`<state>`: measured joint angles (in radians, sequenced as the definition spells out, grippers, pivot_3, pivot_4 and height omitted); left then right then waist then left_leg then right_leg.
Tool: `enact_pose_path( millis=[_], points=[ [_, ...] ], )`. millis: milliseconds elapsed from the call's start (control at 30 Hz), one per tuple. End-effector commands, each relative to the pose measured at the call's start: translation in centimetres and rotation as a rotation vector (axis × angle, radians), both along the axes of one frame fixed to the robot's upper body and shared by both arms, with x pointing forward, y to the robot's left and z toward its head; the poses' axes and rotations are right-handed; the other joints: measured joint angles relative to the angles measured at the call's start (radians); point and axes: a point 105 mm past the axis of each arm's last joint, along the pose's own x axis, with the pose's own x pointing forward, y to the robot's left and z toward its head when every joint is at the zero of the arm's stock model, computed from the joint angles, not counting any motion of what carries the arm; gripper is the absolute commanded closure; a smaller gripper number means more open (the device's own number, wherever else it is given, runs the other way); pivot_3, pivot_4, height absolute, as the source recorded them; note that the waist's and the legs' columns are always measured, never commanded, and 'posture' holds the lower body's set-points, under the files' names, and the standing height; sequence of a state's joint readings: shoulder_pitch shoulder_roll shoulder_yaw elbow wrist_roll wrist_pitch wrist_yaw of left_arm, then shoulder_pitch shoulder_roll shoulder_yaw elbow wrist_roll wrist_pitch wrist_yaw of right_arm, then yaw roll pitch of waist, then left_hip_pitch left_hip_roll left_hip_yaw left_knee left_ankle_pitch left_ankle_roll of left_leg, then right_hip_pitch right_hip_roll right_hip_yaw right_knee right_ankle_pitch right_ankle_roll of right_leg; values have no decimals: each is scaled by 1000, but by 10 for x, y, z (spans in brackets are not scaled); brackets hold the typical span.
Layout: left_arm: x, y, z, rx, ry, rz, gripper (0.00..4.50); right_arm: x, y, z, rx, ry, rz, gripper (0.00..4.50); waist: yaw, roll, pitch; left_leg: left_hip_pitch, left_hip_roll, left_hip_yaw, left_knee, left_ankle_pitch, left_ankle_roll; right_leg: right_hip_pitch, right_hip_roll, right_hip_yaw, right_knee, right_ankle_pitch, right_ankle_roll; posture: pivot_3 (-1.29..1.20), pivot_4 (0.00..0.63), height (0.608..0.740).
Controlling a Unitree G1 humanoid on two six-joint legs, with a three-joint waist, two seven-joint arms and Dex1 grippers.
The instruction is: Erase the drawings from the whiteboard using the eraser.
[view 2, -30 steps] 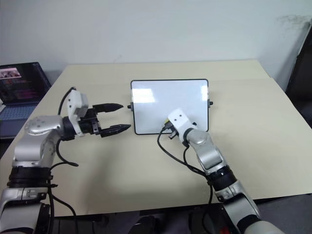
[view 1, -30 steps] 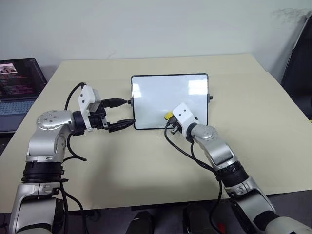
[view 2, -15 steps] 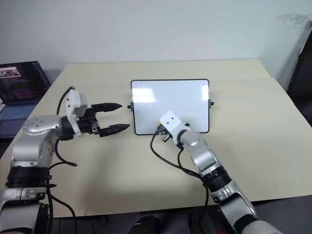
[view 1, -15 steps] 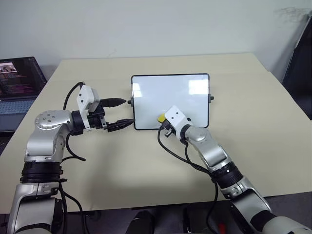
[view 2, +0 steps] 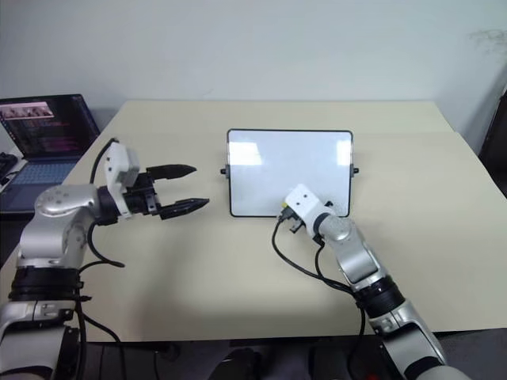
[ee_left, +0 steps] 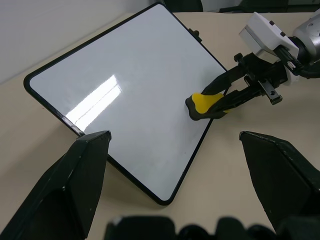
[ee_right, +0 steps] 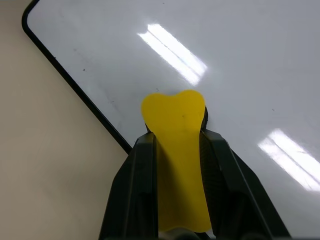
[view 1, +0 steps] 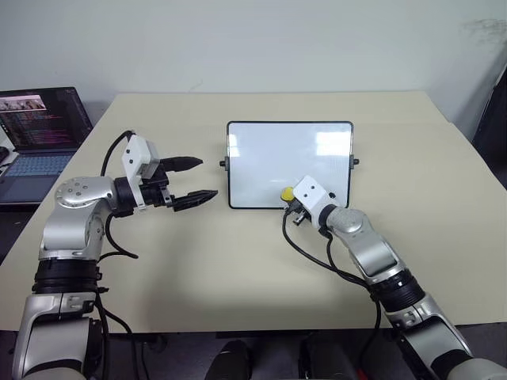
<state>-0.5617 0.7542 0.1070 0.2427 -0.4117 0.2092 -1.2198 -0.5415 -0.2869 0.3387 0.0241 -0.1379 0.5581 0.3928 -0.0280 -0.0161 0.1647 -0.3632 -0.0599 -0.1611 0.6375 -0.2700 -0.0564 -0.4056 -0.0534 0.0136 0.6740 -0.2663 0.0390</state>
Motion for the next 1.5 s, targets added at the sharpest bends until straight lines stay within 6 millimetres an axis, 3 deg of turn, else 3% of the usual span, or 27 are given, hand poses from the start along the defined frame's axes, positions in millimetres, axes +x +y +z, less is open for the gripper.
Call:
enact_pose_path(
  millis=[33, 333, 700, 1100, 1200, 1500],
  points=[
    [1, 0, 14, 13, -55, -11, 0, 6, -36, -6, -30, 31, -132, 3541, 0, 0, 0, 0, 0, 0, 0, 0, 0, 0, 0, 0, 0, 0, 0, 0, 150, 740],
    [0, -1, 13, 11, -55, -20, 0, -1, -38, 23, 85, 9, -171, 3541, -2, 0, 1, 0, 0, 0, 0, 0, 0, -1, 0, 0, 0, 0, 0, 0, 150, 740],
    [-4, 1, 10, 10, -51, -14, 0, -16, -58, 58, 319, 87, -296, 3541, -7, 0, 2, -2, 2, 0, -7, 0, 0, -6, -1, 3, -2, 0, 0, 0, 150, 740],
    [-2, -4, 9, 6, -49, -35, 0, -17, -62, 59, 342, 108, -353, 3541, -7, 0, 2, -2, 2, 1, -8, 0, 0, -6, -1, 3, -4, 0, -1, 0, 150, 740],
    [-4, -9, 8, 3, -45, -53, 0, -18, -69, 61, 339, 101, -378, 3541, -7, 0, 2, -2, 2, 1, -8, 0, 0, -6, -1, 3, -4, 0, -1, 0, 150, 740],
    [-28, -46, 0, -29, 4, -241, 0, -28, -106, 54, 268, 137, -536, 3541, -6, 0, 2, -3, 2, 0, -9, 0, 0, -5, -1, 2, -8, 0, 0, 0, 150, 740]
  ],
)
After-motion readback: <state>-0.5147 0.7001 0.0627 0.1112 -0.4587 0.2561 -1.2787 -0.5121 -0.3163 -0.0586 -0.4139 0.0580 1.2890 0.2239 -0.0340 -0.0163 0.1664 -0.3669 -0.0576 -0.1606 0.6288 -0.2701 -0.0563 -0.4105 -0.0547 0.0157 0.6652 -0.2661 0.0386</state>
